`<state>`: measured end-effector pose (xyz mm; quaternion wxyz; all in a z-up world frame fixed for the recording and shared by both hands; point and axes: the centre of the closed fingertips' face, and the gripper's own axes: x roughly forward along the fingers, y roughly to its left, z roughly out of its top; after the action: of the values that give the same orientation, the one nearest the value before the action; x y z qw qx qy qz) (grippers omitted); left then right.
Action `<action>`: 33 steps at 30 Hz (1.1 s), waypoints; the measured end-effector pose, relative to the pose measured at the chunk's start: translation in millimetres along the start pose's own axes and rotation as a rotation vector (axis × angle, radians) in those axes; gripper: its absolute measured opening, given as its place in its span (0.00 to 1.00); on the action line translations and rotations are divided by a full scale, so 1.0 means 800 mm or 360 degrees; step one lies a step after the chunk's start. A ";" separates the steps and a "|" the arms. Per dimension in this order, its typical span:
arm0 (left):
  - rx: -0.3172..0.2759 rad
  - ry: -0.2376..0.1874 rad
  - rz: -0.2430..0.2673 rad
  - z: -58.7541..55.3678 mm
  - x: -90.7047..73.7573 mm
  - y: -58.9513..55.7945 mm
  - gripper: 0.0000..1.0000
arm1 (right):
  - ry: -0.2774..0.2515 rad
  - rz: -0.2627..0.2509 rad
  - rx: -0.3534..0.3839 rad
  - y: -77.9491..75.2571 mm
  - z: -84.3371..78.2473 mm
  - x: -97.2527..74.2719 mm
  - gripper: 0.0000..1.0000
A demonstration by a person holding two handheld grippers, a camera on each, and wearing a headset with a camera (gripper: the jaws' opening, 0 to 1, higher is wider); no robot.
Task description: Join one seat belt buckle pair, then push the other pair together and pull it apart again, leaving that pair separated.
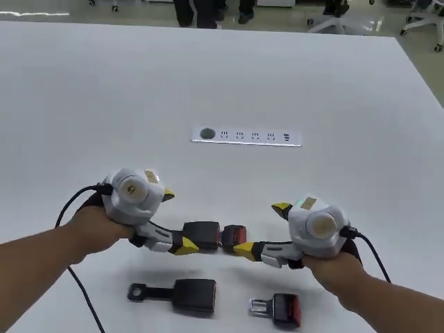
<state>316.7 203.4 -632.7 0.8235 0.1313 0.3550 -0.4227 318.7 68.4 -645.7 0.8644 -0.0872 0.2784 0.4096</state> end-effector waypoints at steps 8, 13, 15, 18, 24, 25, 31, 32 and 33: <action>-0.0061 -0.0062 0.0097 -0.007 -0.029 -0.005 0.89 | -0.0075 -0.0116 0.0027 0.010 0.010 -0.025 0.81; -0.0130 -0.0114 0.0152 -0.010 -0.051 -0.009 0.91 | -0.0117 -0.0172 0.0039 0.015 0.015 -0.042 0.84; -0.0081 -0.0238 0.0160 0.005 -0.060 -0.015 0.90 | -0.0128 -0.0195 0.0044 0.018 0.016 -0.051 0.86; -0.0139 -0.0207 0.0176 -0.005 -0.074 -0.028 0.91 | -0.0146 -0.0223 0.0042 0.020 0.016 -0.065 0.88; -0.0191 -0.0283 0.0189 -0.013 -0.094 -0.040 0.97 | -0.0168 -0.0266 0.0026 0.024 0.012 -0.089 0.90; -0.0210 -0.0300 0.0187 -0.013 -0.097 -0.044 0.97 | -0.0170 -0.0275 0.0026 0.024 0.010 -0.092 0.90; -0.0255 -0.0343 0.0216 -0.017 -0.122 -0.065 0.97 | -0.0193 -0.0324 0.0033 0.034 0.007 -0.118 0.93; -0.0254 -0.0345 0.0220 -0.018 -0.125 -0.067 0.97 | -0.0195 -0.0332 0.0034 0.036 0.006 -0.121 0.94; -0.0252 -0.0350 0.0224 -0.018 -0.131 -0.074 0.97 | -0.0201 -0.0341 0.0031 0.039 0.004 -0.125 0.94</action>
<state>222.2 237.8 -565.3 0.8927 0.0433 0.2850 -0.3464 245.3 24.1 -584.9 0.9198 -0.0820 0.2165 0.3168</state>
